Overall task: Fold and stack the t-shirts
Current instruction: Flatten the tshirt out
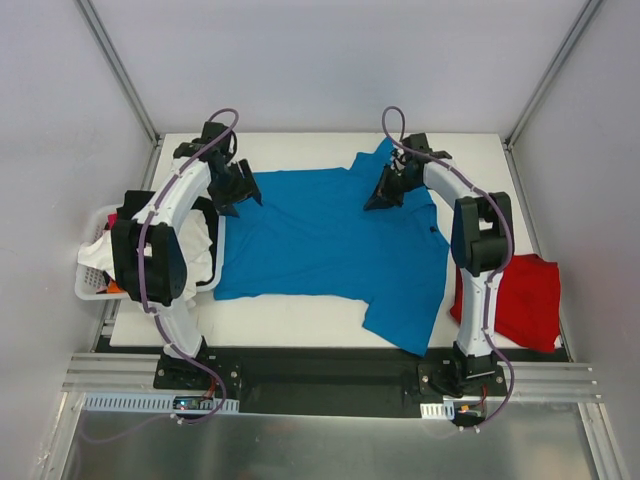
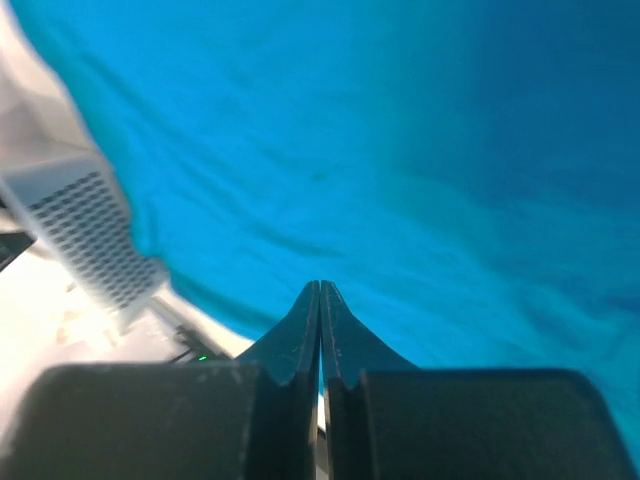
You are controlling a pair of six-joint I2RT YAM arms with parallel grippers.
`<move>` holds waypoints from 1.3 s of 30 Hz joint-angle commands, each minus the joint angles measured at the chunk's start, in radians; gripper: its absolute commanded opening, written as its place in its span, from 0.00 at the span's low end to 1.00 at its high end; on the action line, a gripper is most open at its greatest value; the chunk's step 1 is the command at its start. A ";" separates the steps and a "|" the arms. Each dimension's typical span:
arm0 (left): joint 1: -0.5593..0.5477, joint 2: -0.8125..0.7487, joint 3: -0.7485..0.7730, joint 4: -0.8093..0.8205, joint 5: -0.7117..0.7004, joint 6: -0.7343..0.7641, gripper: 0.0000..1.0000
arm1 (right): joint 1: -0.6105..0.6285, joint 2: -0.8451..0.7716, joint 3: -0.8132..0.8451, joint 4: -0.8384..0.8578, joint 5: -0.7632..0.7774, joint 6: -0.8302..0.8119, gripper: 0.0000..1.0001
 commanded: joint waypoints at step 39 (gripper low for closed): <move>-0.045 0.451 0.263 -0.035 -0.088 0.093 0.20 | -0.060 0.167 0.096 0.076 -0.240 0.067 0.01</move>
